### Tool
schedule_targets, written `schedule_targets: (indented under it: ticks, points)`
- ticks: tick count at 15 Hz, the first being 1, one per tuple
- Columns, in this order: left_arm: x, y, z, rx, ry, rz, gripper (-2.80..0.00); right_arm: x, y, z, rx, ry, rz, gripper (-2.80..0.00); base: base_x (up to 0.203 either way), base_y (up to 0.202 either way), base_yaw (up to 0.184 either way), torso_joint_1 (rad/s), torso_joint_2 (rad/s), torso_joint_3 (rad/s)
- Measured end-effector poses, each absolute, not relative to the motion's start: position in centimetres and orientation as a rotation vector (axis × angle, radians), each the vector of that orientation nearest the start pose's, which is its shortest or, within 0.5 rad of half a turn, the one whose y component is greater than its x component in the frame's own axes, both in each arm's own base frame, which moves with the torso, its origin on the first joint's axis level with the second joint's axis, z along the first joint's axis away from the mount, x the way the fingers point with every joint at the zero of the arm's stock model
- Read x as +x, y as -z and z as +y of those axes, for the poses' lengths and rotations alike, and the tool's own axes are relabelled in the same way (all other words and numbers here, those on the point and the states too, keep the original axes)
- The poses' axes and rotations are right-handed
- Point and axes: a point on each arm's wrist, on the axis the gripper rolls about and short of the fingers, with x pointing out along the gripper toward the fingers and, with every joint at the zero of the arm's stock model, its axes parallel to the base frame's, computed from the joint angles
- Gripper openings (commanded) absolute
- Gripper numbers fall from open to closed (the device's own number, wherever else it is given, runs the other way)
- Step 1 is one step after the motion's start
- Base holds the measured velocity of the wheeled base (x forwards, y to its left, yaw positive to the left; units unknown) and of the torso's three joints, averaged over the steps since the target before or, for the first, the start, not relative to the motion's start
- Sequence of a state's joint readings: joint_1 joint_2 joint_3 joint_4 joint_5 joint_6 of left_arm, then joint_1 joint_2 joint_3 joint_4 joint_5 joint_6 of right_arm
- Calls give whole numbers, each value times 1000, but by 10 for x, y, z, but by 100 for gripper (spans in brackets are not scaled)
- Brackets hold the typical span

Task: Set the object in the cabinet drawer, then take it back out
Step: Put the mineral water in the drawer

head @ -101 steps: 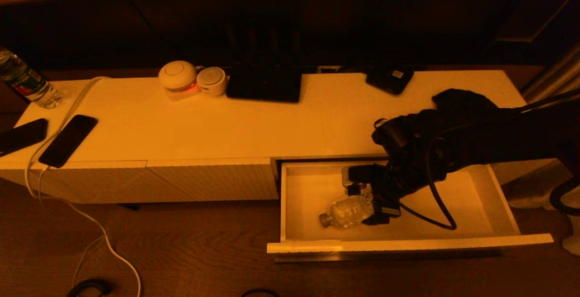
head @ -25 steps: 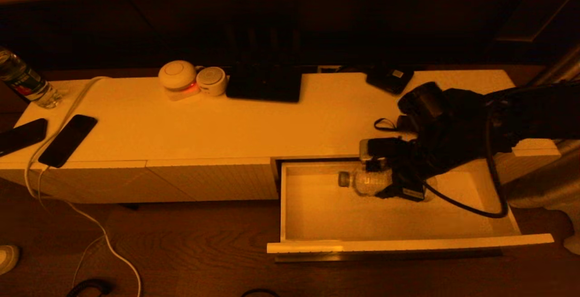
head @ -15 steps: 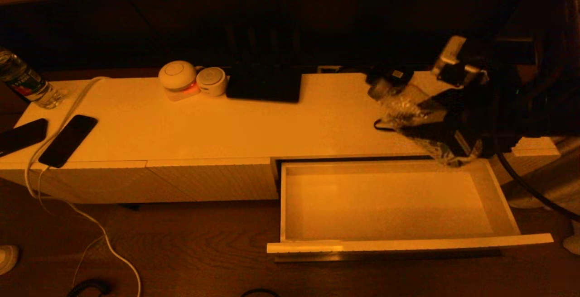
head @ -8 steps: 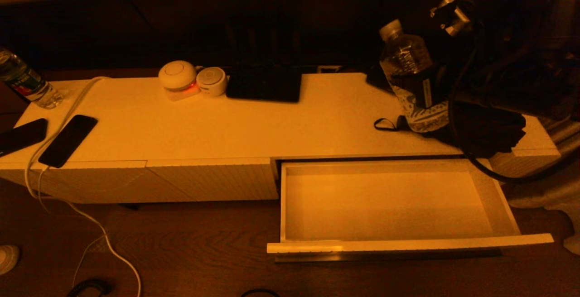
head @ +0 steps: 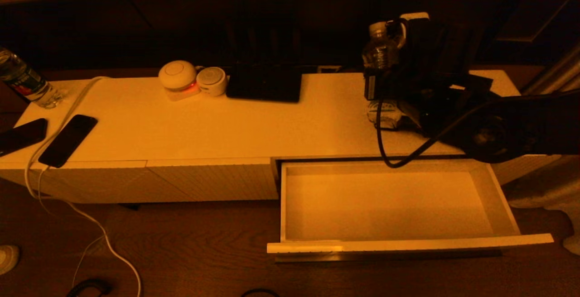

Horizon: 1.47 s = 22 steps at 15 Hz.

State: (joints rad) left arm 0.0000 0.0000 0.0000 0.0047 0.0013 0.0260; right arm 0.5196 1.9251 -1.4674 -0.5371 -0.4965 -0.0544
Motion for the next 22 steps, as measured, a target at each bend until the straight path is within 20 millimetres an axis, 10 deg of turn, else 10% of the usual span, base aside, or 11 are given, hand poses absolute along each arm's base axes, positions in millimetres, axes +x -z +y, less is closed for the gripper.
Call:
schedule_targets:
  ticks: [22]
  points:
    - [-23, -75, 0, 26, -1, 4, -280, 426, -210, 244, 192, 243, -501, -280, 0, 0, 0, 0, 0, 0]
